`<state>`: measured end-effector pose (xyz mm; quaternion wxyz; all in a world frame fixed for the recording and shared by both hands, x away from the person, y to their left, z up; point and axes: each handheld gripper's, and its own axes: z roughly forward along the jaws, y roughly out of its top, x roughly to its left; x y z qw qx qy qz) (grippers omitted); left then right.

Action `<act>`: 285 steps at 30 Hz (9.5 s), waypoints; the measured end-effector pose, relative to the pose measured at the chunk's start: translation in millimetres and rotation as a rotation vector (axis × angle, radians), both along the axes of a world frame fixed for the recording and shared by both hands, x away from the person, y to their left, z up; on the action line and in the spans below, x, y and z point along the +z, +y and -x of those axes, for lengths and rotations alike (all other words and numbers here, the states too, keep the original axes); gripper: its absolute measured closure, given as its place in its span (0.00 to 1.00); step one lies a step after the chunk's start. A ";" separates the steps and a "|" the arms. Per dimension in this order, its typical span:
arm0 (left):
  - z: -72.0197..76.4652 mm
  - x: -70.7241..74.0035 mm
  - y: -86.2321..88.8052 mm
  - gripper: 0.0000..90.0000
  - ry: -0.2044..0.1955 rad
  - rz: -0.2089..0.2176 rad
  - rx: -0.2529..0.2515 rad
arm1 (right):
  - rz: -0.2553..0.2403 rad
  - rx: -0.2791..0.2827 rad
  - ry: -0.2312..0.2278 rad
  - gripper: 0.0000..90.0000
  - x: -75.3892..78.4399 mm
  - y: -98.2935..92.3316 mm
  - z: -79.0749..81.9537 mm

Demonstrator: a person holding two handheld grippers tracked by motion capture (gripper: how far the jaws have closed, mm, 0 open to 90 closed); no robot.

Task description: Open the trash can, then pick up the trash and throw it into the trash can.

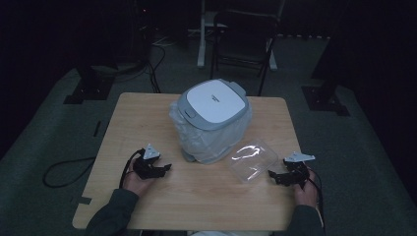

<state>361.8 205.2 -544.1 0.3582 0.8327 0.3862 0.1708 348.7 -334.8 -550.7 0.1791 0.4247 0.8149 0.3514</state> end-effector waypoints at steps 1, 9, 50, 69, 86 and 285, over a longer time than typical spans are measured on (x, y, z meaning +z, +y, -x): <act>0.1 0.0 0.1 0.38 0.000 -0.001 -0.001 | 0.000 0.000 0.000 0.13 0.0 0.0 0.0; -0.1 0.2 0.7 0.39 0.000 0.001 -0.001 | 0.000 -0.001 0.000 0.13 0.0 0.1 0.1; -1.6 49.2 5.8 0.47 -0.039 0.084 -0.027 | -0.012 -0.062 -0.014 0.23 0.6 3.4 5.0; -6.2 90.6 1.9 0.50 -0.079 0.142 -0.087 | -0.014 -0.082 -0.016 0.26 0.8 3.4 5.7; -11.5 128.4 -2.2 0.55 -0.126 0.166 -0.120 | -0.013 -0.089 -0.017 0.26 0.8 3.9 6.2; 36.2 34.5 -202.5 0.72 0.019 0.113 -0.472 | -0.015 -0.166 -0.019 0.28 0.8 -11.7 10.1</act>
